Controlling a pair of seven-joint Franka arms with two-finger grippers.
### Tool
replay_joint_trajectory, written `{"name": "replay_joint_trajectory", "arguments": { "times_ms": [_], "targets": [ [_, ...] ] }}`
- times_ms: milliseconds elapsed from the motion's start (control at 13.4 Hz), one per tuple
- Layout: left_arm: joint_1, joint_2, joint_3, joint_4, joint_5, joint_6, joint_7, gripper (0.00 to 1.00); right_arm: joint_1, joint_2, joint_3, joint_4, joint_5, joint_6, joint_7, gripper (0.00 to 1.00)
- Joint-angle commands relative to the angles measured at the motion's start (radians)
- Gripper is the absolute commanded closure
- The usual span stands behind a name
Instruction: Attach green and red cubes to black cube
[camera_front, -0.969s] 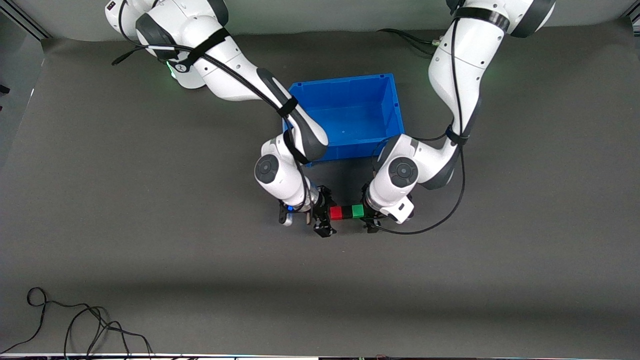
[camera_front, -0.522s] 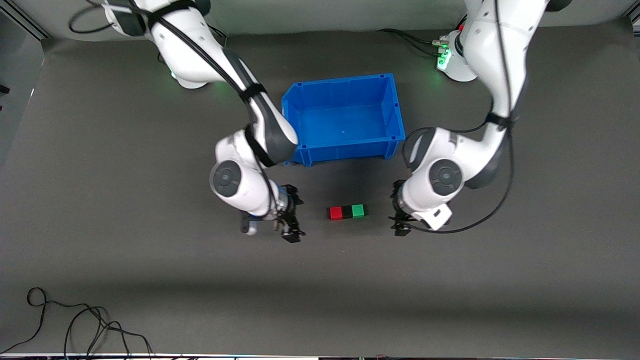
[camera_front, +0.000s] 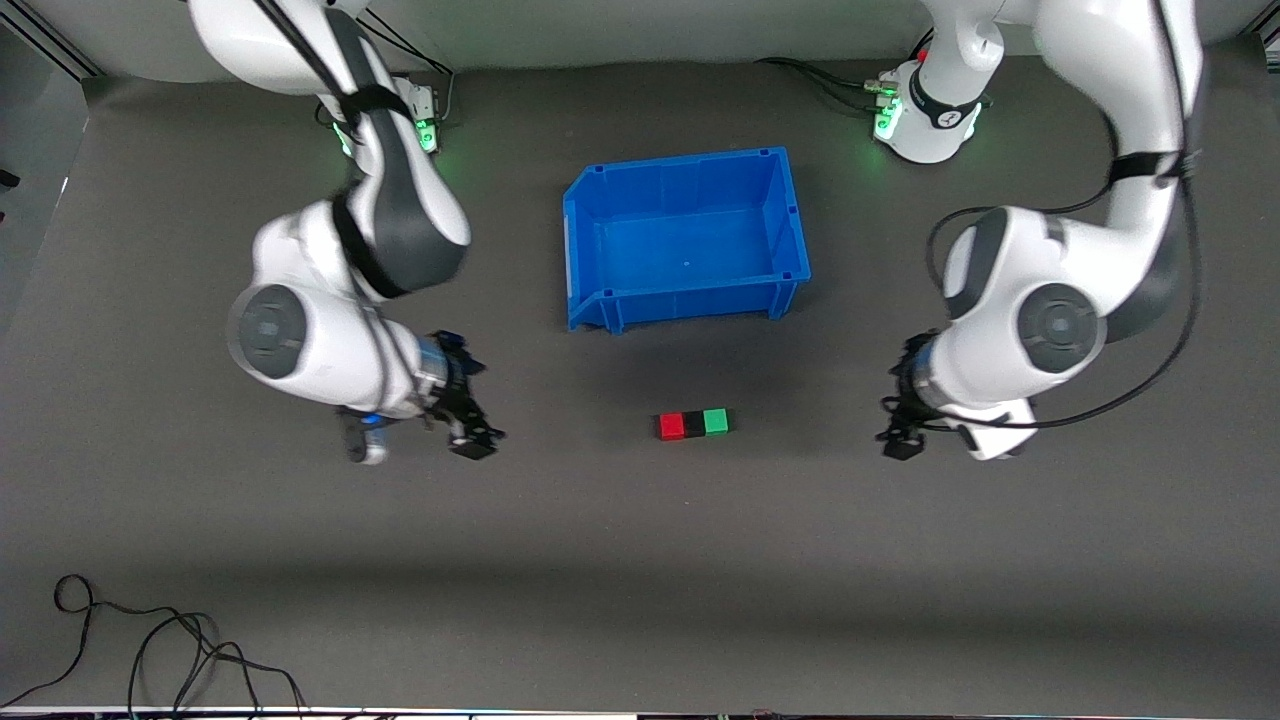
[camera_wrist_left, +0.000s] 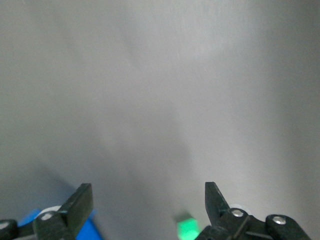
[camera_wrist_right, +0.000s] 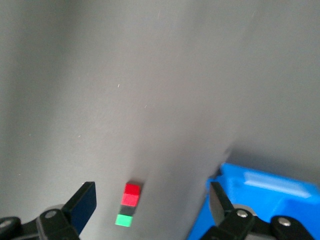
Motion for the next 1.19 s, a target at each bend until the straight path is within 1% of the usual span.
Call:
{"name": "replay_joint_trajectory", "arguments": {
  "times_ms": [0, 149, 298, 373, 447, 522, 596, 671, 820, 969, 1043, 1118],
  "targets": [
    [0.070, -0.101, -0.008, -0.036, 0.027, -0.113, 0.257, 0.00, 0.019, -0.093, -0.048, -0.035, -0.083, -0.075, -0.138, 0.00],
    [0.121, -0.163, -0.008, -0.037, 0.029, -0.165, 0.427, 0.00, 0.011, -0.148, -0.051, -0.047, -0.146, -0.118, -0.221, 0.00],
    [0.170, -0.229, -0.008, -0.037, 0.030, -0.213, 0.573, 0.00, -0.009, -0.235, -0.047, -0.106, -0.224, -0.113, -0.320, 0.00],
    [0.198, -0.255, -0.008, -0.037, 0.032, -0.233, 0.645, 0.00, -0.039, -0.274, -0.031, -0.129, -0.258, -0.112, -0.368, 0.00],
    [0.215, -0.275, -0.006, -0.034, 0.030, -0.269, 0.734, 0.00, -0.077, -0.314, -0.001, -0.146, -0.290, -0.112, -0.443, 0.00],
    [0.251, -0.296, -0.006, -0.034, 0.029, -0.306, 0.844, 0.00, -0.136, -0.343, 0.049, -0.159, -0.324, -0.112, -0.507, 0.00],
    [0.273, -0.313, -0.006, -0.031, 0.027, -0.319, 0.952, 0.00, -0.211, -0.375, 0.115, -0.177, -0.364, -0.112, -0.558, 0.00],
    [0.273, -0.333, -0.006, -0.030, 0.032, -0.310, 1.051, 0.00, -0.283, -0.407, 0.189, -0.194, -0.398, -0.112, -0.616, 0.00],
    [0.262, -0.336, -0.014, -0.004, 0.045, -0.293, 1.126, 0.00, -0.416, -0.466, 0.318, -0.228, -0.447, -0.112, -0.727, 0.00],
    [0.235, -0.335, -0.018, 0.022, 0.053, -0.282, 1.131, 0.00, -0.521, -0.487, 0.404, -0.229, -0.473, -0.112, -0.854, 0.00],
    [0.200, -0.336, -0.014, 0.025, 0.088, -0.273, 1.135, 0.00, -0.562, -0.492, 0.429, -0.228, -0.484, -0.112, -0.920, 0.00],
    [0.186, -0.339, -0.018, 0.035, 0.116, -0.277, 1.147, 0.00, -0.604, -0.495, 0.452, -0.225, -0.485, -0.109, -0.987, 0.00]
  ]
}}
